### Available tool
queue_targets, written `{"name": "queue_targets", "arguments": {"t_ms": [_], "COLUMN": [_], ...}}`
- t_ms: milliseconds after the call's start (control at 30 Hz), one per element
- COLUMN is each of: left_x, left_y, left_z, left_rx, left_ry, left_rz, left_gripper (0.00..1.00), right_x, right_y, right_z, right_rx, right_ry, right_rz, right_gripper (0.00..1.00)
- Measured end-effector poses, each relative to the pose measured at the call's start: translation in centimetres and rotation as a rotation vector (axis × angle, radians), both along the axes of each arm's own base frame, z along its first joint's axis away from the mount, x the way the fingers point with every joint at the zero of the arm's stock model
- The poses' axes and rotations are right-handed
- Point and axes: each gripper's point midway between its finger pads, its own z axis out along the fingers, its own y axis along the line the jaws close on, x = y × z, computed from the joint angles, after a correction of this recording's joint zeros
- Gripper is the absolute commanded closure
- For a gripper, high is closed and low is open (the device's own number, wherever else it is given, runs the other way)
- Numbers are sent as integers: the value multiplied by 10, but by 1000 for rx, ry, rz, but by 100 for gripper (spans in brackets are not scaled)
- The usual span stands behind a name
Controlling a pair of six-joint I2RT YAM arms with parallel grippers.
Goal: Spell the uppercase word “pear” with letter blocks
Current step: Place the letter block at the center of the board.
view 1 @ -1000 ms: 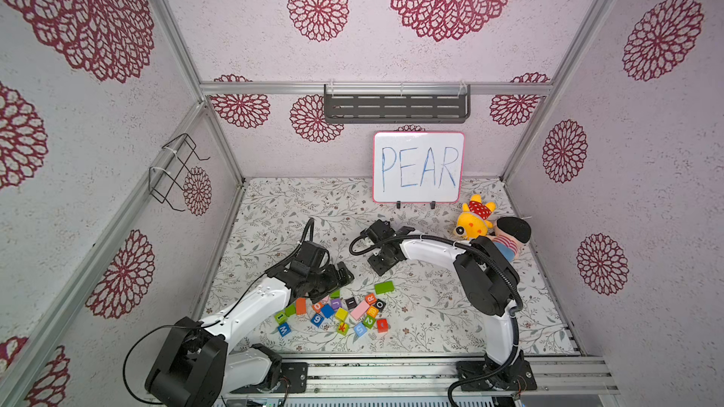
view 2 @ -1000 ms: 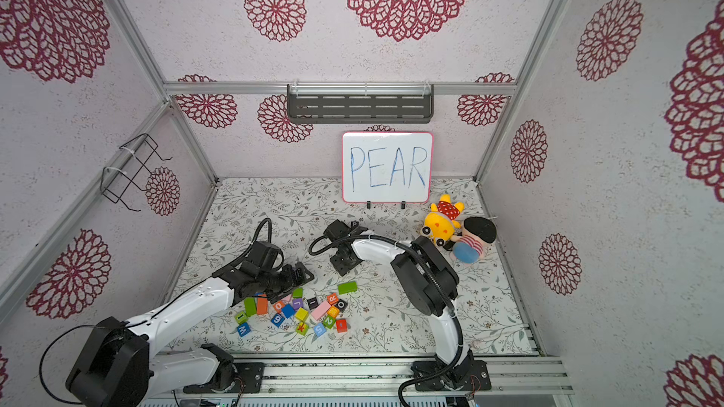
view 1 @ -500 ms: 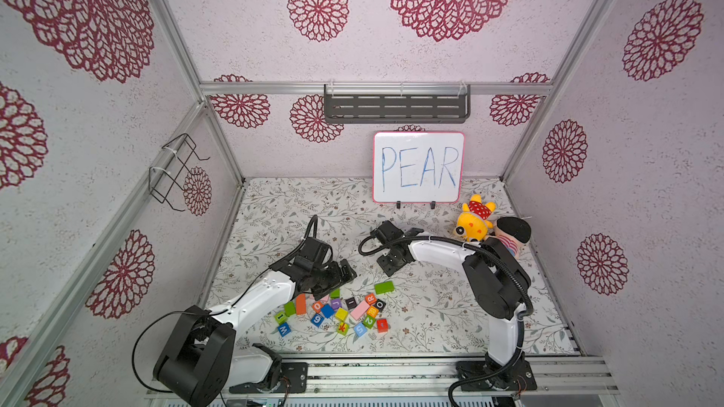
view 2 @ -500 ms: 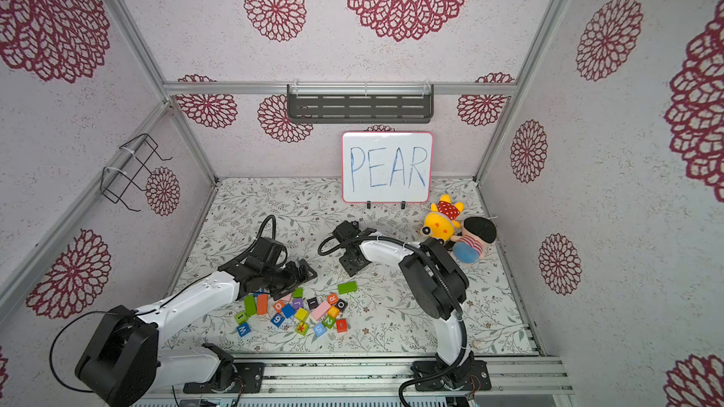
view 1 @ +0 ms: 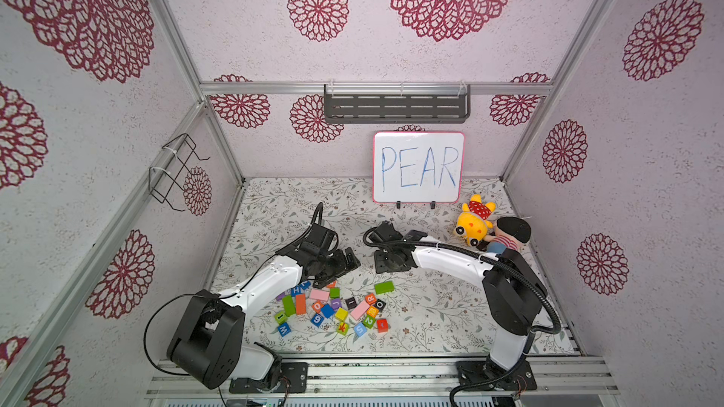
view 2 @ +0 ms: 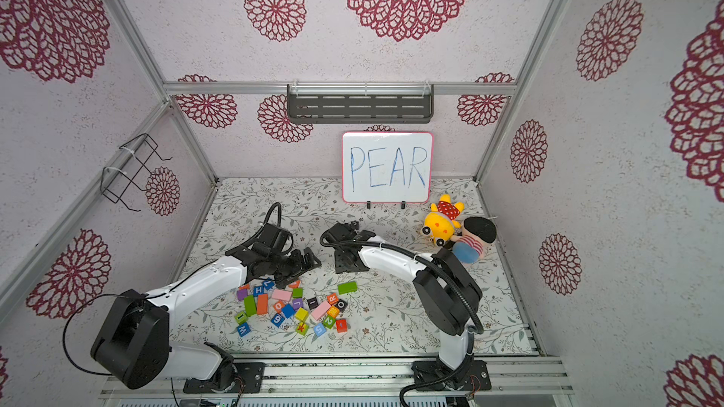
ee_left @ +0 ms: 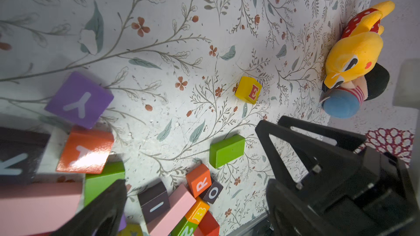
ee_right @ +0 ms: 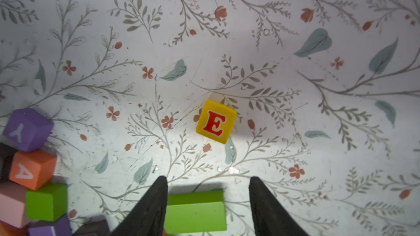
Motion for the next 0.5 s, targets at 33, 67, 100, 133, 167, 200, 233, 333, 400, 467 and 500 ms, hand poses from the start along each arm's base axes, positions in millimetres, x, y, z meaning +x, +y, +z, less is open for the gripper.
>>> {"name": "queue_targets", "arguments": {"t_ms": [33, 67, 100, 133, 167, 200, 233, 333, 400, 467, 500], "left_x": [1, 1, 2, 3, 4, 5, 6, 8, 10, 11, 10], "left_y": [0, -1, -1, -2, -2, -2, -2, -3, -3, -2, -1], "left_z": [-1, -2, -2, -3, -3, -3, -3, 1, 3, 4, 4], "left_rx": [3, 6, 8, 10, 13, 14, 14, 13, 8, -1, -4], "left_ry": [4, 7, 8, 9, 8, 6, 3, -14, -23, -25, -22], "left_rz": [-2, -4, -5, -10, -13, -15, -18, -31, -43, -54, -59], "left_gripper": [2, 2, 2, 2, 2, 2, 2, 2, 2, 2, 2], "right_x": [1, 3, 5, 7, 9, 10, 11, 11, 13, 15, 17], "right_y": [4, 7, 9, 10, 9, 8, 6, 5, 6, 6, 6], "right_z": [0, 0, -2, -4, -7, -9, -12, -15, -15, -15, -14], "right_rx": [8, 14, 19, 18, 13, 8, 3, 2, 5, -1, -2], "right_ry": [3, 7, 9, 11, 12, 11, 13, 16, 11, 0, -6], "right_rz": [-34, -65, -90, -113, -133, -145, -156, -176, -180, -183, -186], "right_gripper": [41, 41, 41, 41, 42, 42, 42, 43, 43, 43, 43]}}
